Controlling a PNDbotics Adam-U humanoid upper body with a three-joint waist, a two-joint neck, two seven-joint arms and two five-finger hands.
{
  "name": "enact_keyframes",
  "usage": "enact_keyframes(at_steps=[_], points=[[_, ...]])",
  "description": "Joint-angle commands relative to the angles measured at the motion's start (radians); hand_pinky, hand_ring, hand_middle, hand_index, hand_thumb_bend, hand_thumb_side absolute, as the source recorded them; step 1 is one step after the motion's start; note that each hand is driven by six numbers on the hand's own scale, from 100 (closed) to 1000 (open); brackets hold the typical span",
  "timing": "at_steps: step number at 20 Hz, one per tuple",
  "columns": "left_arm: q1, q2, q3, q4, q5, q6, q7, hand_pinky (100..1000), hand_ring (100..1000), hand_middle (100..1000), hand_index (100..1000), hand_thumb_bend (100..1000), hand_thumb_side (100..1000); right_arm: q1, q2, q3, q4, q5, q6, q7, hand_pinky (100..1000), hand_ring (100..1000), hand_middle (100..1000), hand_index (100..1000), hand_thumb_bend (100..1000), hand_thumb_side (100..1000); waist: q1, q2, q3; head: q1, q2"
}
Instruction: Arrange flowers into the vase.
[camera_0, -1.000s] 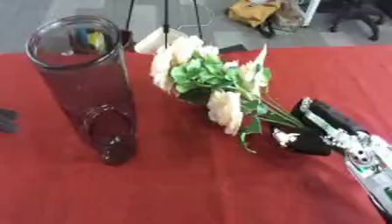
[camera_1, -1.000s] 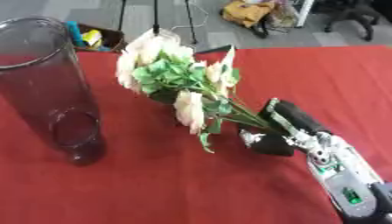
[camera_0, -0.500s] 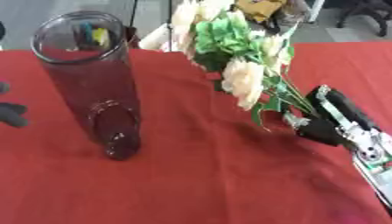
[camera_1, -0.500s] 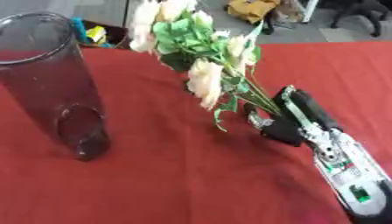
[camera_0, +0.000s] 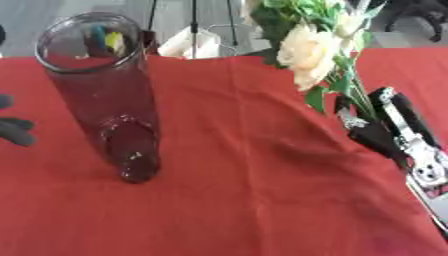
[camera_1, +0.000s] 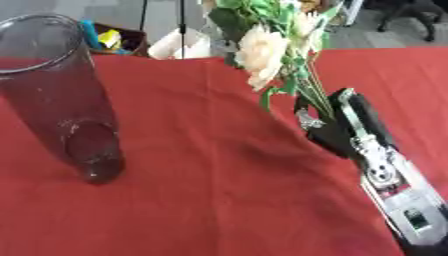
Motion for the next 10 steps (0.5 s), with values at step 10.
enact_keyframes(at_steps=[10], points=[[-0.004,0.008,-0.01,-0.018,-0.001,0.002,-0.005,621,473,649,786,127,1000,-0.022,-0.094,-0.022,-0.199,-0.267,0.029,-0.081,100,138,100,100,100,696,-0.008,-0.05,0.006,0.014,0.003]])
